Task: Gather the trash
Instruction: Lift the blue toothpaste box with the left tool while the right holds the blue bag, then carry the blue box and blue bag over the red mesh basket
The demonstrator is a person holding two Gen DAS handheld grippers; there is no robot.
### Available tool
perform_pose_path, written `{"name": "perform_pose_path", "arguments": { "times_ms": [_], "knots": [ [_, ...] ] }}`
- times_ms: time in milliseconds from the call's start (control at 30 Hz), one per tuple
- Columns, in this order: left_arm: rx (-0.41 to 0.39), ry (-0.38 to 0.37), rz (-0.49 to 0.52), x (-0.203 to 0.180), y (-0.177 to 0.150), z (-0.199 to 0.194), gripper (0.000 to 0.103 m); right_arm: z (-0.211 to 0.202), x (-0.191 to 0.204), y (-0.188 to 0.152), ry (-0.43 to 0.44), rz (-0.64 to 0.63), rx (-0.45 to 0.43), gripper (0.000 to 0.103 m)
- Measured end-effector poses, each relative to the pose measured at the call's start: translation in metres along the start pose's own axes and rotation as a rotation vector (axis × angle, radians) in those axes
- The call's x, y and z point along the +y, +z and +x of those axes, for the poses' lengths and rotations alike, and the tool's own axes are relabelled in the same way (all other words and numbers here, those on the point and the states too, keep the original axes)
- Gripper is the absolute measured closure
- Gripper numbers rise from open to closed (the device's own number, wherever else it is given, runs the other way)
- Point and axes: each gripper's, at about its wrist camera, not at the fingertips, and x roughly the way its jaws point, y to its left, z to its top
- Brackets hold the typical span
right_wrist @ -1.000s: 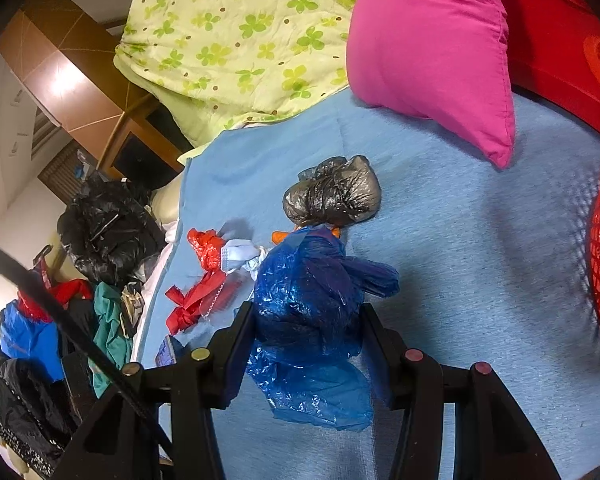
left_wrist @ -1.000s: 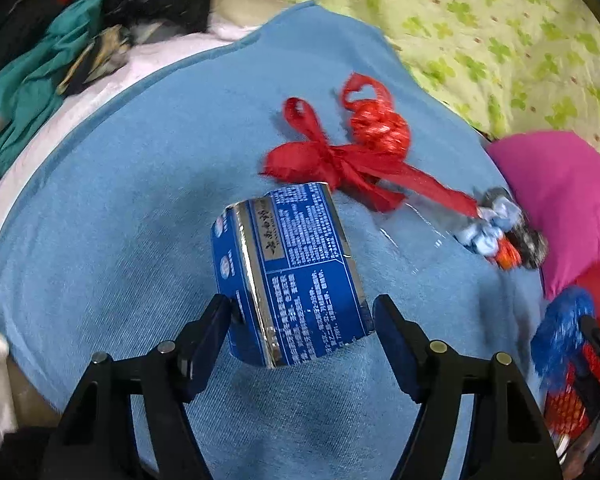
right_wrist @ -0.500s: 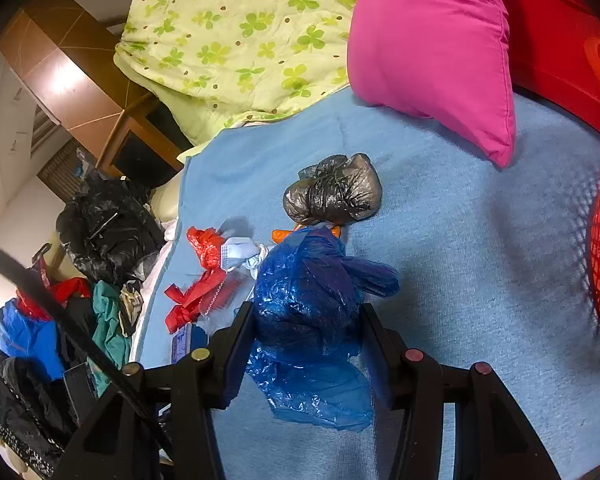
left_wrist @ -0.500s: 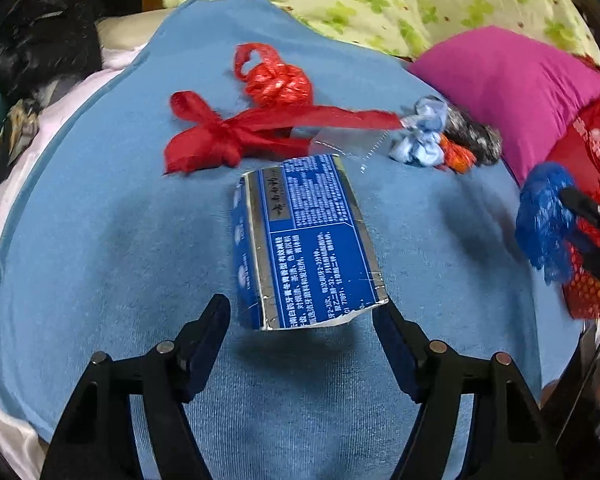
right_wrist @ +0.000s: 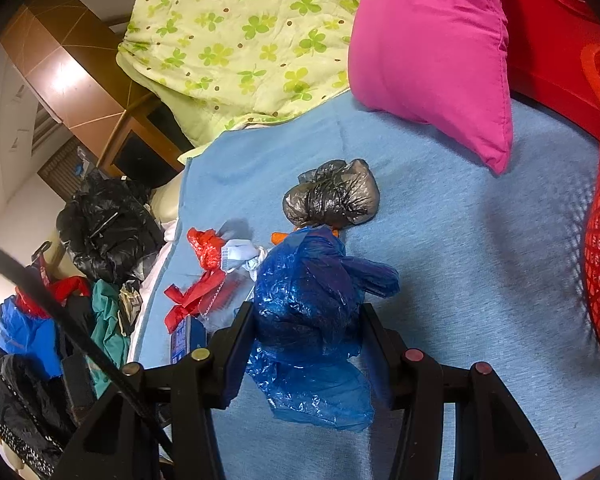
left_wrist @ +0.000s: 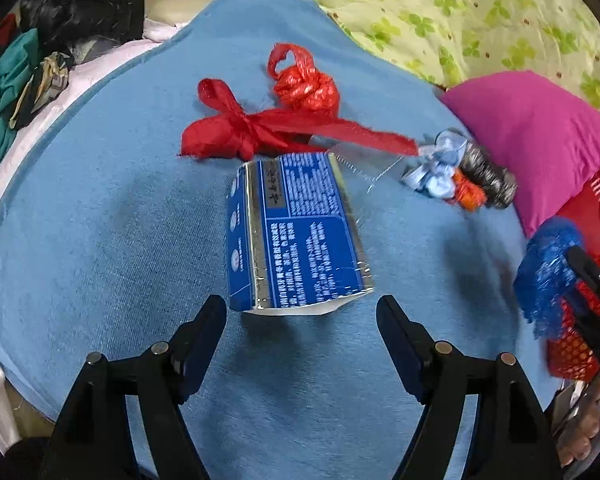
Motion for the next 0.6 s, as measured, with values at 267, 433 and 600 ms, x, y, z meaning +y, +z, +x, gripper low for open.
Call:
{"name": "perform_pose_path", "arguments": {
  "times_ms": [267, 433, 600],
  "knots": [
    [-0.019, 0.017, -0.091, -0.002, 0.014, 0.001, 0.020, -0.001, -0.003, 0.001, -0.001, -0.006, -0.001, 0.048],
    [0.004, 0.020, -0.159, 0.011, 0.016, 0.015, 0.035, -0.003, 0.003, 0.000, -0.010, -0.030, -0.010, 0.048],
    [-0.022, 0.000, -0.130, 0.008, 0.014, 0.005, 0.047, -0.012, 0.010, 0.000, -0.008, -0.067, -0.038, 0.048]
  ]
}}
